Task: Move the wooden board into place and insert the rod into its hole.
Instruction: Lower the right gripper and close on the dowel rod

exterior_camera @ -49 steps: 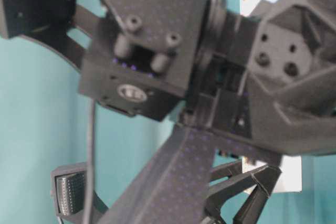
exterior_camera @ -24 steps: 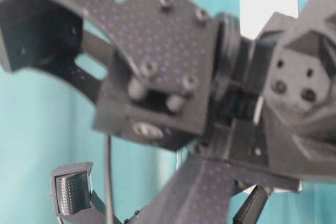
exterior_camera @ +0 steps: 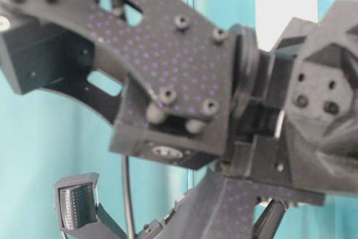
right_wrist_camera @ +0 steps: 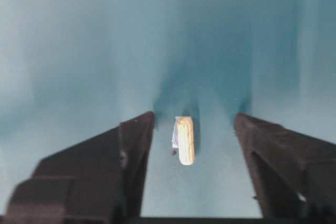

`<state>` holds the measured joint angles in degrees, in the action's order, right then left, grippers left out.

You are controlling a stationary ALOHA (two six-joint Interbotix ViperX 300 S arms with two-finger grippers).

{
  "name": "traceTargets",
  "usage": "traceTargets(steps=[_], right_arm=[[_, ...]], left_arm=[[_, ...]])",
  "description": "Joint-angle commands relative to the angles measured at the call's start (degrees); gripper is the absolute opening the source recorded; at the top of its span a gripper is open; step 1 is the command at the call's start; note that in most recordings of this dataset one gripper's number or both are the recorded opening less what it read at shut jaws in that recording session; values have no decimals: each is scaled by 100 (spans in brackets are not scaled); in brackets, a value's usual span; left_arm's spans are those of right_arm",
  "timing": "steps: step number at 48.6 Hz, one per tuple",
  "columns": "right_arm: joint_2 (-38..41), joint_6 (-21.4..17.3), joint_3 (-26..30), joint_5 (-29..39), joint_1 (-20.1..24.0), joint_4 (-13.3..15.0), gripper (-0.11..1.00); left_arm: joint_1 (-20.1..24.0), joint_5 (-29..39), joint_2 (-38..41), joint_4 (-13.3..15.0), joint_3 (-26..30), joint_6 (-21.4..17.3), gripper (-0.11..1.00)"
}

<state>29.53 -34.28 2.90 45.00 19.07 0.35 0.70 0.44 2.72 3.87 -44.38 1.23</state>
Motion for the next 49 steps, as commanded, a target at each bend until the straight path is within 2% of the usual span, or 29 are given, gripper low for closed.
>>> traceTargets(steps=[1,4,21,28,33,44,49], right_arm=[[-132,-9,132,-35,18,-26,60],[-114,-9,132,-53,18,-26,55],[-79,-9,132,-176,9,-18,55],[-79,-26,132,-141,18,-18,52],[-79,-35,141,-105,18,-26,44],[-88,-246,141,-44,44,-18,13],[-88,-369,141,-44,44,-26,11]], left_arm=[[0,-35,-123,-9,62,-18,74],[-9,-35,-123,-9,62,-18,74],[0,-35,-114,-18,44,-18,74],[0,-35,-114,-9,44,-9,74],[-9,-35,-114,-18,44,-18,74],[-9,-35,-114,-18,62,-18,74],[-9,-35,-114,-9,62,-18,74]])
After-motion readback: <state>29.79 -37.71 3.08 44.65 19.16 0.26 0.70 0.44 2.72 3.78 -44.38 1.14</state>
